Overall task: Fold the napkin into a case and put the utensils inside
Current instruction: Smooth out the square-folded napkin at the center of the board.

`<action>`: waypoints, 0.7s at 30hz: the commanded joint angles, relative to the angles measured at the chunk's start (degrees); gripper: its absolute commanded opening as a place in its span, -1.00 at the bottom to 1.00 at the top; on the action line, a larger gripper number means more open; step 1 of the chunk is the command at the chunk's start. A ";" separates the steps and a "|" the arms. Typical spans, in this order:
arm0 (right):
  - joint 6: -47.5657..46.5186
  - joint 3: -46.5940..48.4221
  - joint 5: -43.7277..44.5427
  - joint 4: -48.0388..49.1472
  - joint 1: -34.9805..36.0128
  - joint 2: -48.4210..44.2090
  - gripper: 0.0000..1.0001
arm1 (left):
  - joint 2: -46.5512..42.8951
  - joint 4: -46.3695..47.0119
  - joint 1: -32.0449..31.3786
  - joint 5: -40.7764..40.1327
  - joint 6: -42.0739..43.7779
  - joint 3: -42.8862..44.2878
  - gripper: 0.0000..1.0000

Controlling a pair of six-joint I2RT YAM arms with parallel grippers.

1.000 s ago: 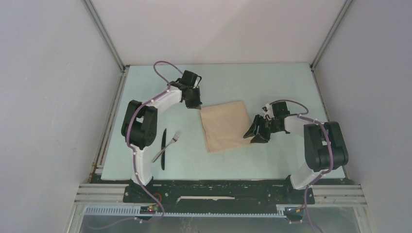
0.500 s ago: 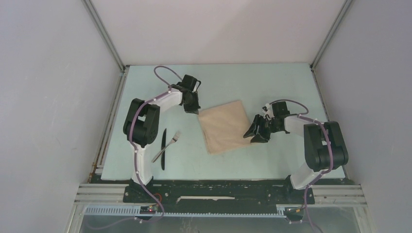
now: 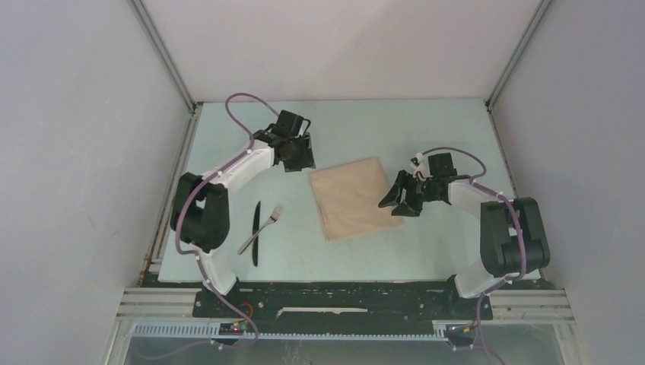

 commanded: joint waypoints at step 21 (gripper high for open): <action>18.07 16.77 -3.91 27.71 7.48 15.20 0.99 | 1.56 17.41 1.98 20.06 -11.91 -4.90 0.19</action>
